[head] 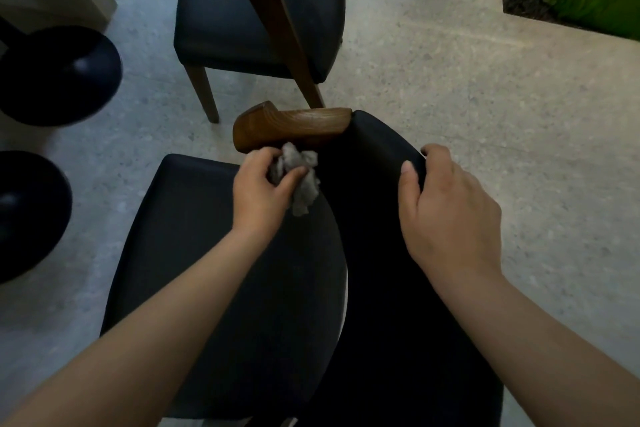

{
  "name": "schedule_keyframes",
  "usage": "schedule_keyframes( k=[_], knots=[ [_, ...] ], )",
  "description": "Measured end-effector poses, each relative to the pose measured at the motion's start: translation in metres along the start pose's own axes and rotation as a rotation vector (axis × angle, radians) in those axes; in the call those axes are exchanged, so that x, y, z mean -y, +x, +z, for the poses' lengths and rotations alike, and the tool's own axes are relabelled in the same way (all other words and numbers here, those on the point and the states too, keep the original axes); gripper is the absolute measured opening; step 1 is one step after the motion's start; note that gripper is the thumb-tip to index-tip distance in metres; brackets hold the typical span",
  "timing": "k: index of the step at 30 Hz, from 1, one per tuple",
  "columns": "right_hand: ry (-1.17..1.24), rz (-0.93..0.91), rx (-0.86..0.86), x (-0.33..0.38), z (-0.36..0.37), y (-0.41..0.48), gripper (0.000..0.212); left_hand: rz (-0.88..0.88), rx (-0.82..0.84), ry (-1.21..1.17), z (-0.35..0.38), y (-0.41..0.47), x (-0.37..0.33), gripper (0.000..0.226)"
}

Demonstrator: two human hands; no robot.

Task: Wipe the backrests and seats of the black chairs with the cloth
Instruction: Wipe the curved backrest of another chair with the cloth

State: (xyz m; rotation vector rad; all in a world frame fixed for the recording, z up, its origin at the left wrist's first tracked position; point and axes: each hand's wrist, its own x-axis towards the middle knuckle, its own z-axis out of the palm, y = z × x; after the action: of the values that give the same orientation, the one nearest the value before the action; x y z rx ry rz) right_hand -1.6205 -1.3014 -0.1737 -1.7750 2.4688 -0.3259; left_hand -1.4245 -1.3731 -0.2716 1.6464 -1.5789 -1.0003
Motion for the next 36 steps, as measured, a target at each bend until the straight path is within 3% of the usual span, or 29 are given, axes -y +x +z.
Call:
schedule_keyframes(
  k=[3, 7, 10, 14, 23, 30, 36],
  knots=[
    [0.001, -0.001, -0.006, 0.0, 0.0, 0.0, 0.04, -0.036, -0.05, -0.022, 0.013, 0.004, -0.009, 0.015],
    [-0.004, -0.001, -0.009, 0.0, 0.001, 0.001, 0.04, -0.348, -0.082, -0.109, 0.024, 0.006, 0.009, 0.008],
    [-0.011, -0.002, -0.018, -0.001, 0.002, 0.002, 0.039, -0.433, -0.078, -0.069, 0.018, 0.004, 0.025, 0.008],
    [-0.024, -0.004, -0.023, -0.001, 0.003, 0.003, 0.039, -0.378, -0.029, 0.029, 0.006, -0.006, 0.03, 0.019],
    [0.001, -0.006, -0.019, 0.001, -0.002, 0.0, 0.036, -0.216, -0.006, 0.043, -0.034, -0.045, -0.017, 0.01],
    [0.168, -0.058, 0.007, -0.001, -0.042, -0.009, 0.039, -0.12, -0.044, 0.038, -0.074, -0.086, -0.069, 0.013],
    [0.48, -0.028, 0.036, -0.011, -0.115, -0.045, 0.036, -0.054, -0.078, -0.04, -0.098, -0.138, -0.13, 0.014]
  ],
)
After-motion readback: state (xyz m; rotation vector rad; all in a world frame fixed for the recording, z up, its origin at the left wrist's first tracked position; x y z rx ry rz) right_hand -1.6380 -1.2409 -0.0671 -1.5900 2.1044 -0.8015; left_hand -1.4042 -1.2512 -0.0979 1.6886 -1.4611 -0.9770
